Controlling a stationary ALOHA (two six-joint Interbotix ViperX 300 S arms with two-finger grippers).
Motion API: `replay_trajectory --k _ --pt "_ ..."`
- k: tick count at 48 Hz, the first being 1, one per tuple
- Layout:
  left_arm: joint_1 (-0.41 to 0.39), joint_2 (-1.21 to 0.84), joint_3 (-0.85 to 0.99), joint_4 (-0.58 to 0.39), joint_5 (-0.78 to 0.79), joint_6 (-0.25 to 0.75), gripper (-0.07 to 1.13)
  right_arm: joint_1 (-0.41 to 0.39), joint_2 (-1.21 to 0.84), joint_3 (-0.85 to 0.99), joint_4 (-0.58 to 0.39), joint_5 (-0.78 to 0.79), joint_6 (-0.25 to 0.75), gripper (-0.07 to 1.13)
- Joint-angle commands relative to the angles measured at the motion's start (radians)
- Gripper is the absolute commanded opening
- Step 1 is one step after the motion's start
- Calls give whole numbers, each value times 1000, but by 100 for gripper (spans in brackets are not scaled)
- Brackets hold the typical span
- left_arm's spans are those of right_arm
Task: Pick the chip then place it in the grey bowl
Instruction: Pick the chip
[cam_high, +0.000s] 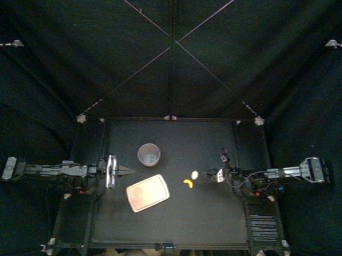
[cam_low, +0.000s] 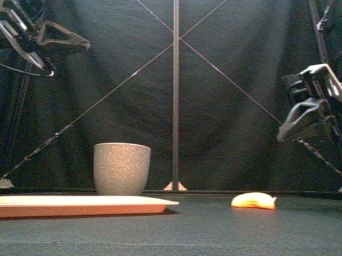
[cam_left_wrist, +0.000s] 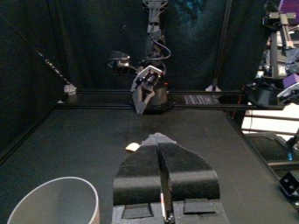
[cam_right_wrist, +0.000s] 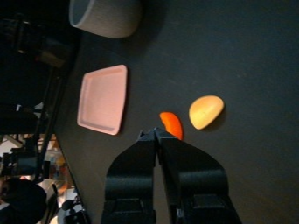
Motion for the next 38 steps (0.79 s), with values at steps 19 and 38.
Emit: replay_trajectory --k 19,38 --pt "9 6 -3 -8 -37 -3 0 -89 250 -86 29 18 115 94" --pt "11 6 5 -40 -37 -2 0 -95 367 -179 103 109 115 94"
